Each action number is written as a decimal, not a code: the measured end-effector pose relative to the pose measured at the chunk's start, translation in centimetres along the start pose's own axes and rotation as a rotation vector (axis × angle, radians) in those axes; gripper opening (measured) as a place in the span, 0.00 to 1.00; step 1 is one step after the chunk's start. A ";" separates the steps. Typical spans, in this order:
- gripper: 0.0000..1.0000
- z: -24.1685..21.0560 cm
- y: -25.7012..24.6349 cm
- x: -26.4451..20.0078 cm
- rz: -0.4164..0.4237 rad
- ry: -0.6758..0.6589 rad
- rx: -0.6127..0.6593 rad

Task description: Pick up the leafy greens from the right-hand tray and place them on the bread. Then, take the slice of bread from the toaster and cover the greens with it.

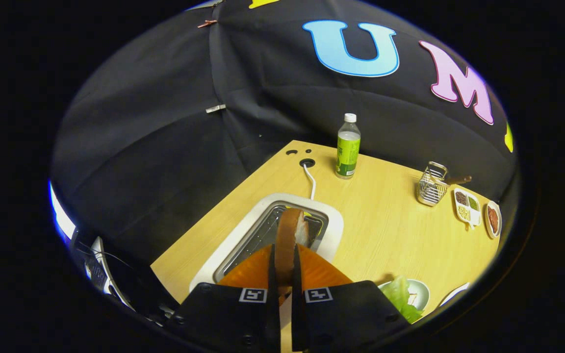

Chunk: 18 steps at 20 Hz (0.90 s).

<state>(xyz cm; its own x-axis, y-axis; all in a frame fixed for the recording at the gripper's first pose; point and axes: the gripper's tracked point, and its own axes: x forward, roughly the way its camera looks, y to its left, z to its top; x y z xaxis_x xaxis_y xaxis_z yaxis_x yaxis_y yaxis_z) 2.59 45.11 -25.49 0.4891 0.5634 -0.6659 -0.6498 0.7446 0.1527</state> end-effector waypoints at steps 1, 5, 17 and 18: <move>0.13 0.2 -0.1 -0.4 0.012 -0.005 -0.008; 0.11 1.7 -0.5 -2.1 0.044 -0.032 0.029; 0.09 6.5 -7.0 -9.8 0.006 -0.163 0.153; 0.09 6.4 -7.9 -10.2 -0.003 -0.164 0.168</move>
<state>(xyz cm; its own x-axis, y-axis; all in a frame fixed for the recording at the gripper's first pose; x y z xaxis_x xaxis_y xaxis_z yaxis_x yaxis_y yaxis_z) 6.48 35.81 -15.24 0.5880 0.6013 -0.5410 -0.5490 0.7879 0.2790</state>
